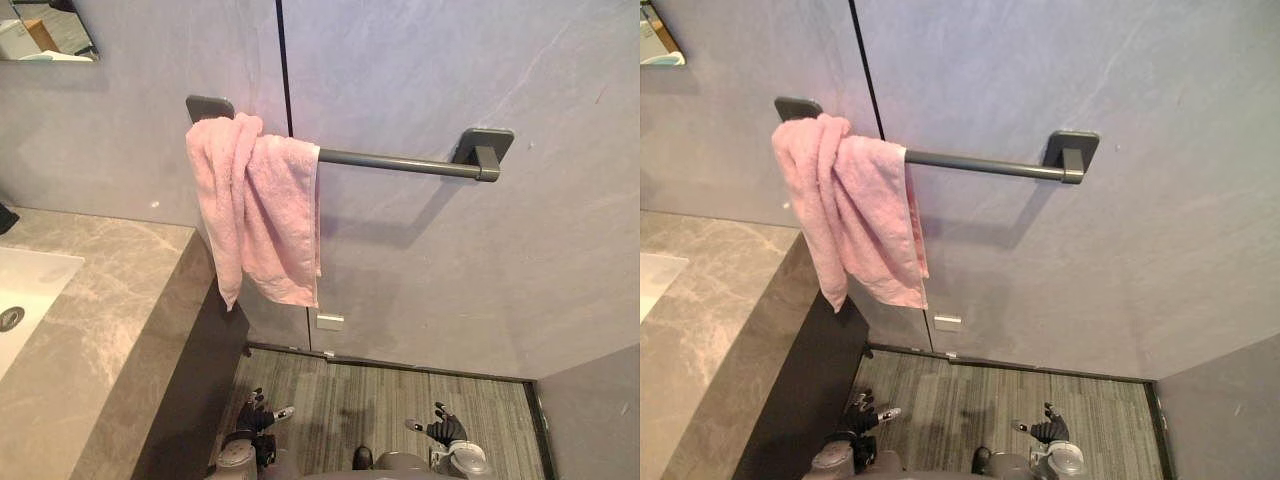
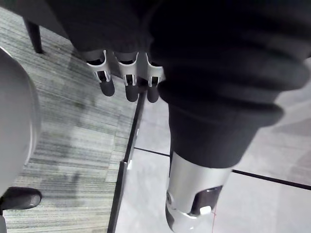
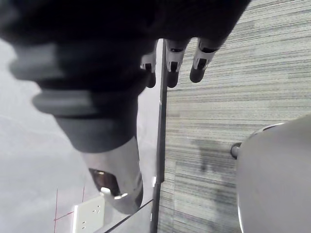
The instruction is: Organize washtable
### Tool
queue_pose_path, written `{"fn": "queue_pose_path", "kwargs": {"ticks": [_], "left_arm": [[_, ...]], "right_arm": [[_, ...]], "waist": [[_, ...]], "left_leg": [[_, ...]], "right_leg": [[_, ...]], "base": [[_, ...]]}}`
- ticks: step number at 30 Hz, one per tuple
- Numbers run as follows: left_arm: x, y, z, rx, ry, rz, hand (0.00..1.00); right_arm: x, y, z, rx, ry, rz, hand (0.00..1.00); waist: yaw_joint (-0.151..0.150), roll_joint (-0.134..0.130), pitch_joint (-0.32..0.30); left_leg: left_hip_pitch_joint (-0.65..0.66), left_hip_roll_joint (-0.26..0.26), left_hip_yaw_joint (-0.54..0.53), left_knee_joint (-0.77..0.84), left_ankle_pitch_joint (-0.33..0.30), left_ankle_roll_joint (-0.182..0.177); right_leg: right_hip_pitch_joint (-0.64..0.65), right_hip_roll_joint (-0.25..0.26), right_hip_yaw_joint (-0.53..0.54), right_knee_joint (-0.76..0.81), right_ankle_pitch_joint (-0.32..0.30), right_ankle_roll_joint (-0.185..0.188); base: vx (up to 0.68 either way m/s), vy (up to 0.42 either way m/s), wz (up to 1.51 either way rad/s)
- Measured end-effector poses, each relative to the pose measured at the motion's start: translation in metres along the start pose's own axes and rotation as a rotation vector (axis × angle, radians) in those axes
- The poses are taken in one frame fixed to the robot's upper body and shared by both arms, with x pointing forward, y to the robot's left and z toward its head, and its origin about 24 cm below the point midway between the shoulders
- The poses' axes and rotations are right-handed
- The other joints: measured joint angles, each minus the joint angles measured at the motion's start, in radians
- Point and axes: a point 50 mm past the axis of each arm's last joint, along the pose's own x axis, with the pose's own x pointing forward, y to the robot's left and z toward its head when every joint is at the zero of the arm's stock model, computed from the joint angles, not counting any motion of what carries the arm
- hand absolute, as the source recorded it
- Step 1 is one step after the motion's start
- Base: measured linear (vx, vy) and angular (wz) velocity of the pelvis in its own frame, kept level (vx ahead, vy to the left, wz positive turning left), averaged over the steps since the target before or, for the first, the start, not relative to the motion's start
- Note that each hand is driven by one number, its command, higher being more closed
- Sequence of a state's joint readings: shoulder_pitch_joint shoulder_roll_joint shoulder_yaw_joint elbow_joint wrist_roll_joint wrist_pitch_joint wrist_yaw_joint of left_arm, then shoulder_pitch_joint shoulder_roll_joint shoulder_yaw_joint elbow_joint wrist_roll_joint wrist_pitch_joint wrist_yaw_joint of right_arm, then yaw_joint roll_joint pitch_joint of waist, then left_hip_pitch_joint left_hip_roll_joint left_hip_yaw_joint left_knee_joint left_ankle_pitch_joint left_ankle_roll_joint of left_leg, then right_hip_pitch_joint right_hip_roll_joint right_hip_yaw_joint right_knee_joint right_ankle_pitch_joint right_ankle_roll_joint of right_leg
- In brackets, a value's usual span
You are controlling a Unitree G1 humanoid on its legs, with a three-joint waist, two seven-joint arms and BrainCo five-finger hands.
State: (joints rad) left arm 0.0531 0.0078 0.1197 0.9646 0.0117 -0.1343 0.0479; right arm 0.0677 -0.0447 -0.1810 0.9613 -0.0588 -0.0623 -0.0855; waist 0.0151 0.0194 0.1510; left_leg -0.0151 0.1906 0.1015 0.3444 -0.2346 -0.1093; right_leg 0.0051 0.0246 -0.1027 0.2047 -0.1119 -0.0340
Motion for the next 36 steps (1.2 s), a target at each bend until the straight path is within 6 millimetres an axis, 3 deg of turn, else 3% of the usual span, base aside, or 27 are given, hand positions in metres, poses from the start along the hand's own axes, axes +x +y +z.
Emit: {"fn": "queue_pose_path", "kwargs": {"ticks": [2, 7, 19, 21, 26, 33, 36], "left_arm": [[-0.001, 0.002, -0.007, 0.015, 0.03, 0.001, 0.0], [-0.004, 0.018, -0.018, 0.042, 0.068, 0.03, 0.0], [-0.004, 0.022, -0.015, 0.08, 0.054, 0.027, 0.0], [-0.005, 0.024, -0.004, 0.072, -0.009, 0.037, 0.0], [-0.021, 0.029, 0.064, -0.021, -0.369, 0.062, 0.0], [-0.048, 0.042, 0.121, -0.109, -0.668, 0.11, 0.0], [-0.055, 0.042, 0.133, -0.132, -0.732, 0.106, 0.0]], "right_arm": [[-0.002, 0.001, -0.006, 0.007, 0.021, 0.003, 0.0], [-0.004, -0.001, -0.015, 0.015, 0.047, -0.004, 0.0], [-0.002, -0.004, -0.016, -0.005, 0.06, -0.006, 0.0], [-0.002, -0.006, -0.016, -0.028, 0.058, -0.002, 0.0], [-0.003, -0.01, -0.012, -0.052, 0.03, -0.006, 0.0], [-0.002, -0.009, -0.006, -0.119, 0.001, 0.008, 0.0], [-0.002, -0.008, -0.004, -0.124, -0.004, 0.011, 0.0]], "waist": [[0.002, -0.011, -0.013], [0.0, -0.021, -0.033], [-0.001, -0.026, -0.035], [0.0, -0.029, -0.036], [0.001, -0.026, -0.038], [0.002, -0.02, -0.043], [0.001, -0.014, -0.047]], "left_leg": [[0.033, -0.025, 0.009, -0.051, 0.011, 0.005], [0.083, -0.077, 0.036, -0.14, 0.042, 0.036], [0.122, -0.106, 0.024, -0.244, 0.101, 0.046], [0.122, -0.108, 0.013, -0.25, 0.105, 0.047], [0.113, -0.12, -0.022, -0.276, 0.124, 0.051], [0.1, -0.127, -0.049, -0.285, 0.129, 0.058], [0.105, -0.13, -0.06, -0.295, 0.133, 0.062]], "right_leg": [[0.016, -0.012, 0.03, -0.028, 0.003, 0.034], [0.043, -0.053, 0.057, -0.087, 0.028, 0.069], [0.061, -0.061, 0.049, -0.141, 0.062, 0.07], [0.061, -0.063, 0.042, -0.141, 0.062, 0.07], [0.057, -0.073, 0.015, -0.15, 0.062, 0.071], [0.063, -0.078, -0.01, -0.163, 0.063, 0.073], [0.073, -0.079, -0.02, -0.171, 0.064, 0.073]], "base": [[0.09, 0.155, -0.22], [0.02, 0.123, -0.1], [-0.01, 0.006, 0.02], [-0.04, -0.009, 0.14], [-0.02, -0.006, 0.17], [0.03, 0.001, 0.1], [0.02, -0.009, 0.09]]}}
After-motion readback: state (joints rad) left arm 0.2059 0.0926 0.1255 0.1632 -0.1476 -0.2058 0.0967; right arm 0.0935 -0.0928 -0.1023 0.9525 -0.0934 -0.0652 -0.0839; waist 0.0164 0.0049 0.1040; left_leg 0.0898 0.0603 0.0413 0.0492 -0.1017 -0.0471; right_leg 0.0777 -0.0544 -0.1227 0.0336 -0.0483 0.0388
